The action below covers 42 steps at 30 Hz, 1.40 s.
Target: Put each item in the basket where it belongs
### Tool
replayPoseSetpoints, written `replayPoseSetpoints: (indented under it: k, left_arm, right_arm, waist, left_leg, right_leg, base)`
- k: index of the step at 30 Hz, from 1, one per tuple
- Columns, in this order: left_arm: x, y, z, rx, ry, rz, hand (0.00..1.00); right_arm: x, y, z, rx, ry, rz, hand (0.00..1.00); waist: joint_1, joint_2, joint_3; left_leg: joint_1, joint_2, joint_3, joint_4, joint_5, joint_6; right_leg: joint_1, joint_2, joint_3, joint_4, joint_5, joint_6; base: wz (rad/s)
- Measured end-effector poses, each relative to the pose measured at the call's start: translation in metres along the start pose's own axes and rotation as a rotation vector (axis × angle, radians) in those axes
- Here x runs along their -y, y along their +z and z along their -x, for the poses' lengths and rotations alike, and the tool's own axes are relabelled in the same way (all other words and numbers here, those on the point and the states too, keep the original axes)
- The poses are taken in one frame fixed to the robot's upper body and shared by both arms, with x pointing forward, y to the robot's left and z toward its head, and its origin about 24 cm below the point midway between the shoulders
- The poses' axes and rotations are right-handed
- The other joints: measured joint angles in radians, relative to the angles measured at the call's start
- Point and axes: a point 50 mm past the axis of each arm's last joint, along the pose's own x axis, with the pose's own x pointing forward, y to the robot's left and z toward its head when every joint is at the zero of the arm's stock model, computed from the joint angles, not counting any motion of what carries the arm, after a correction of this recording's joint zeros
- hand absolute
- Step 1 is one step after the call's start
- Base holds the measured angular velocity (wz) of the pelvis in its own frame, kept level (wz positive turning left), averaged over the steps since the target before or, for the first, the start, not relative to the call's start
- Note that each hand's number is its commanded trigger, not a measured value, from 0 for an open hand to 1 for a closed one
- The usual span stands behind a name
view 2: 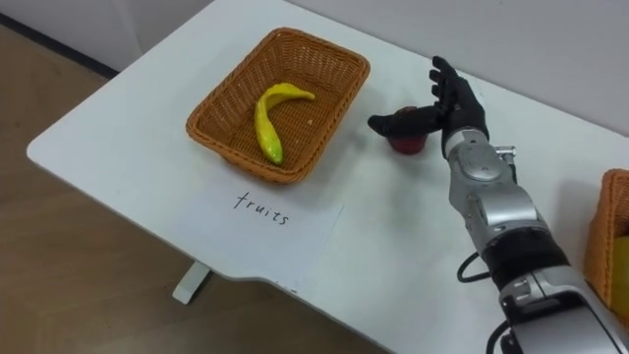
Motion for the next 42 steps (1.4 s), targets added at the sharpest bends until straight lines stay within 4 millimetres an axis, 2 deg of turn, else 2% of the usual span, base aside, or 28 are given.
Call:
replayPoseSetpoints:
  k: [5, 12, 16, 19, 35, 38, 42]
  left_arm:
    - [0.0, 0.001, 0.0, 0.01, 0.0, 0.003, 0.0]
    - [-0.001, 0.0, 0.0, 0.009, 0.001, 0.001, 0.0]
    - [0.003, 0.002, 0.001, 0.018, -0.016, -0.011, 0.0]
    - [0.005, 0.005, 0.001, 0.029, -0.031, -0.018, 0.0]
    - [0.006, 0.007, 0.0, 0.047, -0.047, -0.017, 0.0]
    - [0.006, 0.007, 0.0, 0.05, -0.047, -0.015, 0.0]
    - [0.006, 0.007, 0.0, 0.054, -0.047, -0.014, 0.0]
  right_arm:
    - [0.0, 0.0, 0.0, 0.001, 0.001, 0.004, 0.0]
    - [0.0, -0.002, 0.0, -0.004, 0.014, 0.032, 0.0]
    - [0.005, -0.011, 0.0, -0.042, -0.004, 0.04, 0.0]
    - [0.009, -0.018, 0.0, -0.07, -0.002, 0.045, 0.0]
    - [0.011, -0.018, -0.001, -0.053, 0.001, 0.048, 0.0]
    - [0.012, -0.018, -0.001, -0.046, 0.001, 0.05, 0.0]
    - [0.012, -0.018, -0.001, -0.042, 0.005, 0.059, 0.0]
  waist:
    - [-0.002, -0.005, 0.002]
    - [-0.001, -0.002, 0.0045]
    - [0.0, 0.0, 0.0113]
    - [0.001, 0.001, 0.0128]
    - [0.002, 0.001, 0.0155]
    - [0.003, -0.002, 0.0201]
    - [0.003, -0.003, 0.0205]
  left_leg:
    - [-0.01, 0.0, -0.001, 0.002, 0.0, 0.0]
    - [-0.01, 0.0, -0.002, 0.001, 0.0, 0.0]
    - [-0.018, -0.002, -0.003, 0.006, 0.0, 0.0]
    - [-0.035, -0.002, -0.003, 0.014, 0.0, 0.0]
    - [-0.044, -0.002, -0.004, 0.019, 0.0, 0.001]
    - [-0.045, -0.003, -0.004, 0.019, 0.0, 0.001]
    - [-0.047, -0.003, -0.004, 0.019, 0.0, 0.001]
  right_leg:
    - [-0.007, -0.001, -0.003, 0.0, 0.0, 0.0]
    - [-0.007, -0.006, -0.01, 0.0, 0.0, 0.0]
    - [-0.011, -0.006, -0.017, 0.001, 0.0, 0.0]
    - [-0.026, -0.007, -0.018, 0.003, 0.0, 0.0]
    - [-0.04, -0.013, -0.027, 0.017, 0.0, 0.0]
    - [-0.04, -0.011, -0.027, 0.017, 0.0, 0.0]
    - [-0.042, -0.011, -0.027, 0.017, 0.0, 0.0]
  base:
    - [0.0]
    - [0.0]
    - [0.02]
    - [0.0]
    - [0.0]
    - [0.0]
    - [0.0]
